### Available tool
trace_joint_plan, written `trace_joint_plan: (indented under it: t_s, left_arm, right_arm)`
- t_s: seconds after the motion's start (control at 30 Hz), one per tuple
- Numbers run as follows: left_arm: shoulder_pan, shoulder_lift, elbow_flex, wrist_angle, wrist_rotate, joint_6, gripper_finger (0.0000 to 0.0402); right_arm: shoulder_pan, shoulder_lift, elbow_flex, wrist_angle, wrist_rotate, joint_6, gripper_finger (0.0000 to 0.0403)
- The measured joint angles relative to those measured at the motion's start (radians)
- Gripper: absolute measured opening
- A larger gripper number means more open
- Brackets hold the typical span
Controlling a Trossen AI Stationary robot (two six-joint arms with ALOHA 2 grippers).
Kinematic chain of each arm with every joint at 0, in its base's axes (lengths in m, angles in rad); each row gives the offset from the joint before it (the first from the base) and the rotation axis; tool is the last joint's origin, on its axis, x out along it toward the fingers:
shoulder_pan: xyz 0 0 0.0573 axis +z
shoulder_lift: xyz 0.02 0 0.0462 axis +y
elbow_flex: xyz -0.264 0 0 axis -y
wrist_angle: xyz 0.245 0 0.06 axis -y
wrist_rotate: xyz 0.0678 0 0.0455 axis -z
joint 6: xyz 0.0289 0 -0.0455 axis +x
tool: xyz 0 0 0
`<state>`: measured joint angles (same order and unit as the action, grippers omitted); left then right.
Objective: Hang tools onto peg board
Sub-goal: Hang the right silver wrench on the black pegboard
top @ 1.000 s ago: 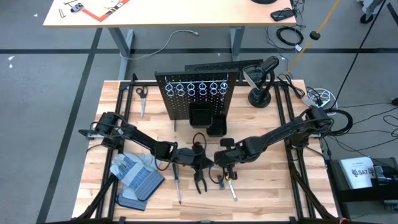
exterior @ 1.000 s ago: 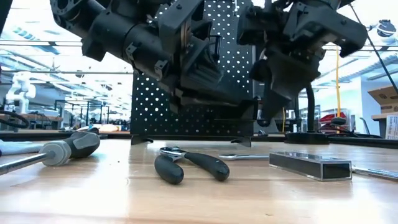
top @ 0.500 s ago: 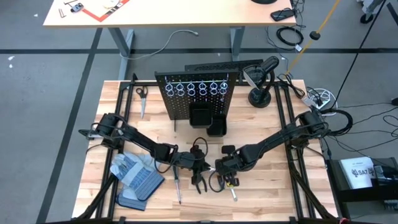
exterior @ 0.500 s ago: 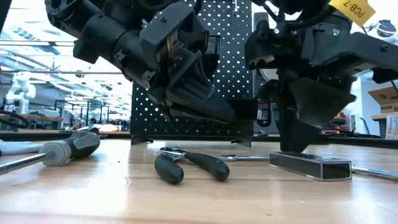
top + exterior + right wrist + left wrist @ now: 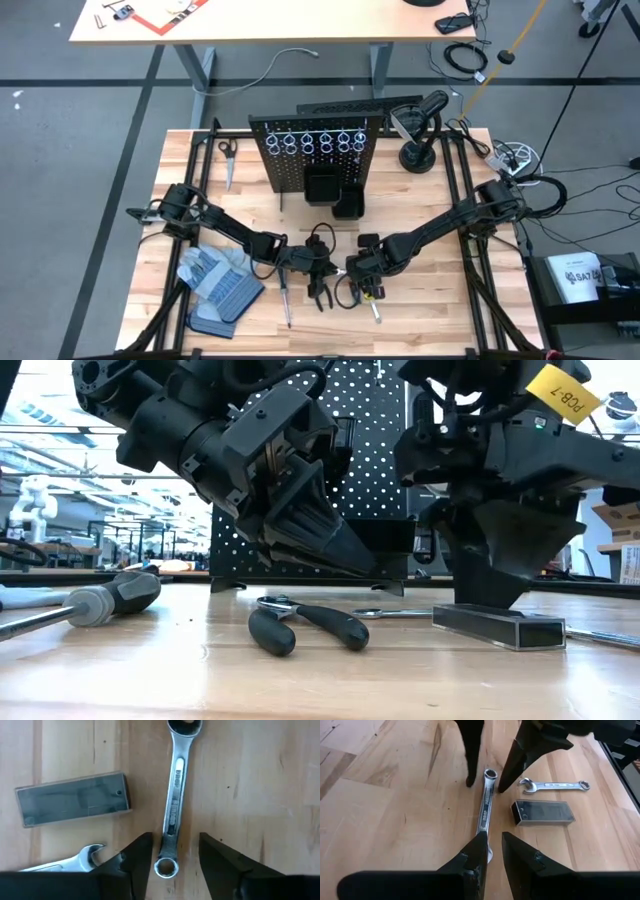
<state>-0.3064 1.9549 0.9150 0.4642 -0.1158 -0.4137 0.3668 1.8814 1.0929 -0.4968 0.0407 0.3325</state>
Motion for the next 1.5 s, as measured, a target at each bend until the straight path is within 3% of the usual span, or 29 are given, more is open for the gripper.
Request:
trace_joint_plan:
  t_s: [0.13, 0.3, 1.5]
  left_arm:
    - [0.0, 0.0, 0.0, 0.0, 0.0, 0.0, 0.0066]
    - [0.0, 0.0, 0.0, 0.0, 0.0, 0.0, 0.0066]
    - [-0.002, 0.002, 0.0, -0.003, -0.072, 0.001, 0.0066]
  right_arm:
    - [0.0, 0.021, 0.0, -0.004, -0.022, 0.0, 0.0098]
    - [0.001, 0.023, 0.001, -0.001, -0.025, 0.004, 0.0013]
    - [0.001, -0.074, -0.009, 0.02, 0.065, 0.022, 0.0001]
